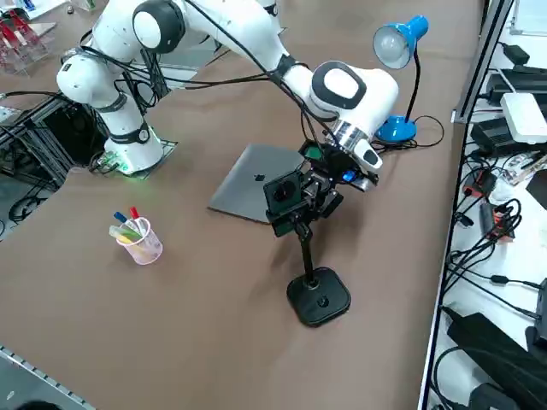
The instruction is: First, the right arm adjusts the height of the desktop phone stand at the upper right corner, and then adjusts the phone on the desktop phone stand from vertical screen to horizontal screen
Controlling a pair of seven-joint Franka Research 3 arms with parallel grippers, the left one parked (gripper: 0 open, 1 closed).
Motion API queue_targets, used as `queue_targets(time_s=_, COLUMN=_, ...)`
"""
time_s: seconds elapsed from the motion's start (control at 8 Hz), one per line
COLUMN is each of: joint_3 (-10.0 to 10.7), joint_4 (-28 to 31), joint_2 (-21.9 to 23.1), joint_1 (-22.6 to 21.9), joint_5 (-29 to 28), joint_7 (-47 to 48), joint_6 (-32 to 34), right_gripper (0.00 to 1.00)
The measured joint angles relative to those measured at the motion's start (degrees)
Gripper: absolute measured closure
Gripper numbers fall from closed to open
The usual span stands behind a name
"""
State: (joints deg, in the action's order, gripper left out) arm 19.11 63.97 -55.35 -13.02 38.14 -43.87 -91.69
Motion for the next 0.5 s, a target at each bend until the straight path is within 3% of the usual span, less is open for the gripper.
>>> queue_targets(time_s=0.5, joint_3=0.07, joint_4=-0.13, joint_2=-0.05, joint_1=-0.08, joint_5=0.24, joint_7=0.00, joint_6=0.02, right_gripper=0.70)
